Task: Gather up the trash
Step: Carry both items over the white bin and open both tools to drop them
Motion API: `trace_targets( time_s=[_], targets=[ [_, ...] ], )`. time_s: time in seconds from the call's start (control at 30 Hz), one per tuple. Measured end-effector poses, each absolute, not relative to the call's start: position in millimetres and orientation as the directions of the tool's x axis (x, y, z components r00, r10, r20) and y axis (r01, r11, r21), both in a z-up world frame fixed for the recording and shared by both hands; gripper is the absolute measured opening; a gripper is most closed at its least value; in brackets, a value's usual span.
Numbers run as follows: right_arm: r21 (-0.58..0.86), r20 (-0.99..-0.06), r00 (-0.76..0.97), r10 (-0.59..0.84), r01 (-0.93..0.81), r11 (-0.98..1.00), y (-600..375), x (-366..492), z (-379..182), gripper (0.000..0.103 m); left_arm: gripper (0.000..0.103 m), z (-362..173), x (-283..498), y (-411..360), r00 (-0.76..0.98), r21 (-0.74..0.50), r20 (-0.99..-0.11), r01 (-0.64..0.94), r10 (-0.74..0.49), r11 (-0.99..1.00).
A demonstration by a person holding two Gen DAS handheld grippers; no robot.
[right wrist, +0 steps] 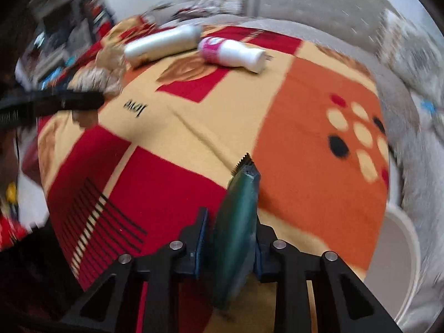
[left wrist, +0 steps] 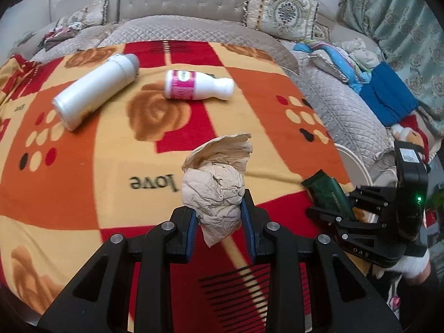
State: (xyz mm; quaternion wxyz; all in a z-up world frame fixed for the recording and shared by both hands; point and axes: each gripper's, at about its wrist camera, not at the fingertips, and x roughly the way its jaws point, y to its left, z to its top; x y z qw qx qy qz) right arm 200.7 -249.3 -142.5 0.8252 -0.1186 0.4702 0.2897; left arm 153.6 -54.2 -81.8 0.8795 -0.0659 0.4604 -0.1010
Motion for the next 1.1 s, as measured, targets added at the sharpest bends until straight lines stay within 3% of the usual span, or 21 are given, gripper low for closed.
trace_targets(
  time_s=[0.5, 1.1],
  targets=[
    [0.285, -0.756, 0.494, 0.429, -0.341, 0.896, -338, 152, -136, 0.021, 0.026, -83, 153, -144, 0.498, -0.236, -0.796, 0.269, -0.344, 0.934],
    [0.282, -0.75, 0.577, 0.322, -0.161, 0.946, -433, 149, -130, 0.021, 0.026, -82, 166, -246, 0.438, -0.231, -0.802, 0.4, -0.406, 0.887]
  ],
)
